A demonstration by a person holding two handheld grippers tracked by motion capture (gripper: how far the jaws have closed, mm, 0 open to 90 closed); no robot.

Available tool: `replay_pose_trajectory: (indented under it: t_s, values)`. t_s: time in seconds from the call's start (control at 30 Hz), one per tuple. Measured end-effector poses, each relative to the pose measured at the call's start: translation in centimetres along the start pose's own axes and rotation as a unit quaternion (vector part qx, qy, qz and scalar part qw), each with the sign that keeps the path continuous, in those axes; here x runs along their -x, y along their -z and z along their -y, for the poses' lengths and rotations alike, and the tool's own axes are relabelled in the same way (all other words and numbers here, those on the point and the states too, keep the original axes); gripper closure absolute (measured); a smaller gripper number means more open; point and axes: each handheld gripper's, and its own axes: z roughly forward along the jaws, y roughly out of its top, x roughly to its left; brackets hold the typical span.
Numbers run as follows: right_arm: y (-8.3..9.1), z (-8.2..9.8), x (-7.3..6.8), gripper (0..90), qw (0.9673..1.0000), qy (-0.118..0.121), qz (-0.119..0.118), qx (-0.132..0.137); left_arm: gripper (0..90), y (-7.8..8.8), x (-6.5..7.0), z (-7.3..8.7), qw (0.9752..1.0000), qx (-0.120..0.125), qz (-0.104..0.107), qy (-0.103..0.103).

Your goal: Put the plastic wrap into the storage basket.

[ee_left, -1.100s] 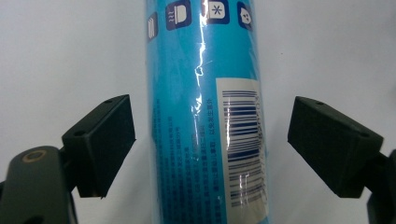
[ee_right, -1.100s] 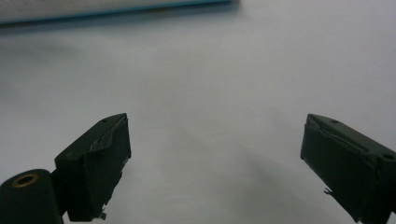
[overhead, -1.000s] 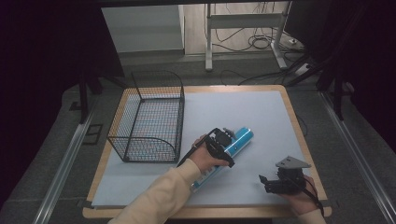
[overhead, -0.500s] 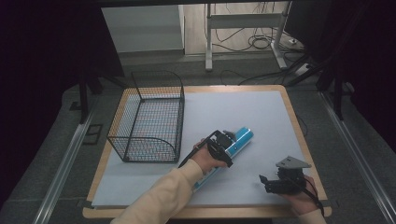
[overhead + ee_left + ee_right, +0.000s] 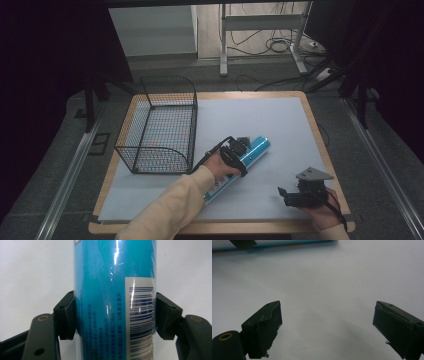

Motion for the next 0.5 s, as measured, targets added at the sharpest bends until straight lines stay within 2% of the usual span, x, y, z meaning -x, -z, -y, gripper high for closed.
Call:
replay_pose_trajectory:
  t_s: [0.2,0.33,0.4,0.5]
  values:
    - [0.0,0.0,-0.1,8.7,1.0,0.0,0.0,0.001,31.7,1.1,-0.1,-0.2,0.9999,-0.007,-0.005,-0.008]
    - [0.0,0.0,0.0,8.8,1.0,-0.001,0.001,0.002,31.7,2.0,-0.3,-0.3,0.9999,0.0,-0.005,-0.01]
    - [0.0,0.0,0.0,8.8,1.0,-0.002,0.002,0.003,31.7,2.3,-0.3,-0.3,1.0,0.006,-0.002,-0.003]
    - [0.1,0.0,0.0,8.8,1.0,-0.001,0.002,0.003,31.7,2.5,-0.5,-0.2,1.0,0.006,0.002,-0.007]
